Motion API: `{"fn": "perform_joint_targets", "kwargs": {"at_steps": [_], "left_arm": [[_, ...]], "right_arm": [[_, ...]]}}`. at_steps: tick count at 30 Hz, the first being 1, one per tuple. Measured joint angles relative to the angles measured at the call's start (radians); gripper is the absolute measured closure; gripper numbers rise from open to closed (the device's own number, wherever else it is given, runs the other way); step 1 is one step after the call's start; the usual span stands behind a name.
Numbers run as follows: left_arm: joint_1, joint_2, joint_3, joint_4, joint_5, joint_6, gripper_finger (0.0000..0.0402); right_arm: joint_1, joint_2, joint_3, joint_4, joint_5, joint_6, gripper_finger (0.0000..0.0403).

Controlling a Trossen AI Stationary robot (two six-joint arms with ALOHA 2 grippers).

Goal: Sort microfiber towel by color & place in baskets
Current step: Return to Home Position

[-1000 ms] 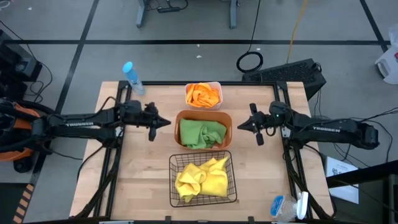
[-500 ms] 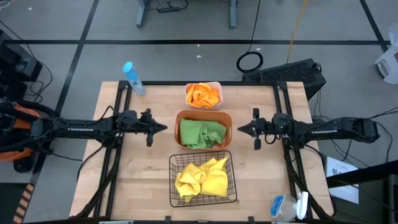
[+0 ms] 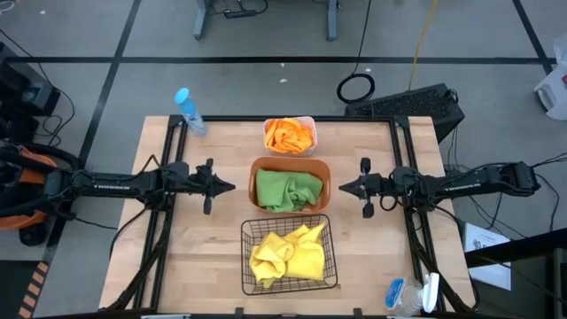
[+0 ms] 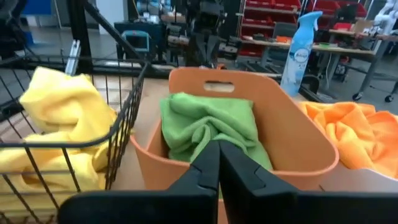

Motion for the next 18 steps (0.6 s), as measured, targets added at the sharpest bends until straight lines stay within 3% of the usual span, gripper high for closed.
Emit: {"fn": "perform_joint_targets", "kwargs": {"at_steps": [7, 18], "left_arm": [[-0.002, -0.105, -0.072, -0.007, -0.005, -0.001, 0.0402], [-0.002, -0.233, -0.076, -0.089, -0.02, 0.001, 0.0402]], "right_arm": [[0.0, -0.013, 0.0, 0.004, 0.0, 0.04, 0.0403], [0.0, -0.029, 0.0, 0.024, -0.001, 0.06, 0.0403]]}}
